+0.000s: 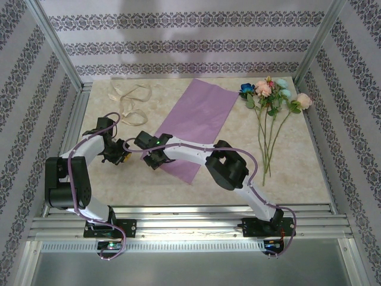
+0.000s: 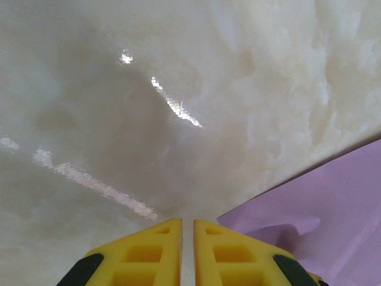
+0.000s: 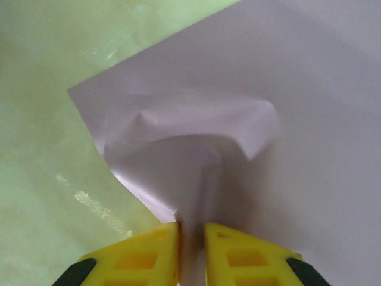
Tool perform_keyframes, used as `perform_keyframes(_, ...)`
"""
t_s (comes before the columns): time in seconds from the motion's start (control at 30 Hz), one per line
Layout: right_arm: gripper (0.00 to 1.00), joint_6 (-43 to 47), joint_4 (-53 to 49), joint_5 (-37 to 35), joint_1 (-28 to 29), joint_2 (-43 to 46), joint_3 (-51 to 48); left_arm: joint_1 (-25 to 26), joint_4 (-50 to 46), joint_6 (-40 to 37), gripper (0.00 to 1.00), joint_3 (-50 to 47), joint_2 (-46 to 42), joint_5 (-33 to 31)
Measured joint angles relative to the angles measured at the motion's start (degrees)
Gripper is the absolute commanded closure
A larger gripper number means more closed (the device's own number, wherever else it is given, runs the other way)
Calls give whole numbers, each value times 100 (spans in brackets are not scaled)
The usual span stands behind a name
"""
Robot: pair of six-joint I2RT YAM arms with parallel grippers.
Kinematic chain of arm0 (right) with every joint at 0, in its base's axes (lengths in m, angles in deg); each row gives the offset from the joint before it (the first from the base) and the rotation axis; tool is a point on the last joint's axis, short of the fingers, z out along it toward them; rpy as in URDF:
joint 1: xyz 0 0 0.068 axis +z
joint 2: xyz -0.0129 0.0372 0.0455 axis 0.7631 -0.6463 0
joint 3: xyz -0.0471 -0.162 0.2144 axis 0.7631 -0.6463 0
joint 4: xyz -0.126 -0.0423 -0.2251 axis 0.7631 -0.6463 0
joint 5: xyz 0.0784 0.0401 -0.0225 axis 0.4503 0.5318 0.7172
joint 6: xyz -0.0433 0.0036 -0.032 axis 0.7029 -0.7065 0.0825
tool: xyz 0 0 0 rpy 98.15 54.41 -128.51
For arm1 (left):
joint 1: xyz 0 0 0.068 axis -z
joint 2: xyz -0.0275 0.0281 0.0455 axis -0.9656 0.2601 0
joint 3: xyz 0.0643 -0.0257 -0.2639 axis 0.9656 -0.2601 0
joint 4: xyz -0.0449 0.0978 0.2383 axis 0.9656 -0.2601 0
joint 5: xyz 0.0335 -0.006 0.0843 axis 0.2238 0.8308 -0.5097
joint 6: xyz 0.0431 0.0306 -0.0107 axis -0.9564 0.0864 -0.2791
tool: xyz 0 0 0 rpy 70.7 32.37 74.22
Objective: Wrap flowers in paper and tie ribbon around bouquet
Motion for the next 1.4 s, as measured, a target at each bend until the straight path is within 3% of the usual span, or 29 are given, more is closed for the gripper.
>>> perform_keyframes(0.23,88,-107,46,376,-136,20,-13,-2,2,-4,87,0,-39,85)
perform_keyframes(0.37,87,-243,179,990,-282,151,-195,-2,7,-2,84,-57,-39,234)
perform_keyframes(0.77,88,-721,894,2903,-929,1200,-1327,11,791,546,43,-468,-166,1169)
perform_keyframes(1.1,87,-944,1080,3659,-1237,1274,-1462,332,1888,1410,43,-675,-498,1744)
perform_keyframes(1.2,86,-977,1080,3746,-1255,1274,-1462,348,1880,1436,51,-675,-651,1792)
perform_keyframes(1.3,86,-997,1080,3801,-1276,1274,-1462,354,1801,1375,67,-671,-717,1821)
perform_keyframes(1.4,86,-1001,1080,3836,-1279,1274,-1462,391,1681,1331,68,-667,-717,1856)
